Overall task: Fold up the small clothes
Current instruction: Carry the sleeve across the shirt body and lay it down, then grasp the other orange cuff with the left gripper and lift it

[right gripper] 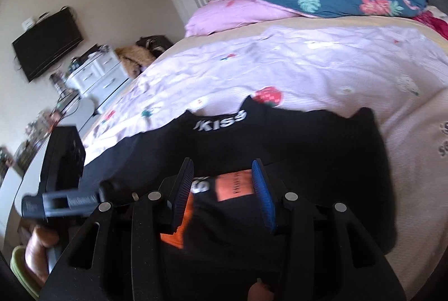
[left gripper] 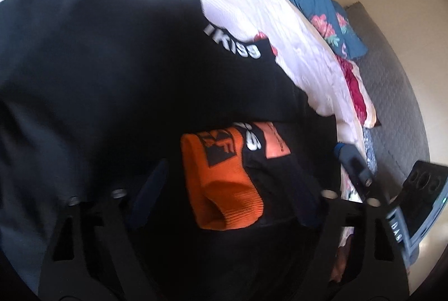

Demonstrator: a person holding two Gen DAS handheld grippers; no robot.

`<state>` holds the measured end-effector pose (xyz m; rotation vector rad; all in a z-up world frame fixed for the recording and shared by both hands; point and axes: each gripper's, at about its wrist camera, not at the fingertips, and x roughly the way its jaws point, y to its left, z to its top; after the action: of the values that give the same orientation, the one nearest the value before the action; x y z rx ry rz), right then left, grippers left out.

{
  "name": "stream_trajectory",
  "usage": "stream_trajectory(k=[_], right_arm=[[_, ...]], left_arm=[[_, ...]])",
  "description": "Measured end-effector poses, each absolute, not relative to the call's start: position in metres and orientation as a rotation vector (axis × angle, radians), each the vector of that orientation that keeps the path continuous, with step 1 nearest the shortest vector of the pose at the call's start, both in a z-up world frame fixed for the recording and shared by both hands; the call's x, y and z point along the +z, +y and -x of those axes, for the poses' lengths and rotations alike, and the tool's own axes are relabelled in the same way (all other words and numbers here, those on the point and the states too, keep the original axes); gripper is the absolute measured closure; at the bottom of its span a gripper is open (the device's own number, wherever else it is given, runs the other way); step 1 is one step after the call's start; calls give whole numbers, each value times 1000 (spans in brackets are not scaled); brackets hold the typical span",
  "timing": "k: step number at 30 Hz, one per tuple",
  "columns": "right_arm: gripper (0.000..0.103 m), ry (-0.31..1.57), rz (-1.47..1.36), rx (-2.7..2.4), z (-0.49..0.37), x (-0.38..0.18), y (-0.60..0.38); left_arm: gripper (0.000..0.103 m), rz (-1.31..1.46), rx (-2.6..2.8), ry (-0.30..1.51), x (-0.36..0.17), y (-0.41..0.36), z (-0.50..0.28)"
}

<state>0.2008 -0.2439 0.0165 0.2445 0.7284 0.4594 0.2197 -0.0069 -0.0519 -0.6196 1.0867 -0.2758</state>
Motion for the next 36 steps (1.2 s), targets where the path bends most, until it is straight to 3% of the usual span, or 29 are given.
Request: stream_trajectory(k=[5, 7, 10, 24, 36], right_arm=[[61, 700, -273, 404, -204, 21, -267], [61, 686, -273, 372, -205, 23, -275], [61, 672, -285, 299, -206, 25, -293], [61, 627, -398, 156, -206, 25, -345], [61, 625, -335, 164, -207, 25, -331]], left_arm=[[52, 532, -240, 1110, -60, -29, -227], [82, 504, -229, 1099, -58, -33, -228], [94, 494, -255, 1069, -45, -39, -228], [96, 433, -403, 716, 90, -40, -188], [96, 461, -311, 668, 97, 7, -169]])
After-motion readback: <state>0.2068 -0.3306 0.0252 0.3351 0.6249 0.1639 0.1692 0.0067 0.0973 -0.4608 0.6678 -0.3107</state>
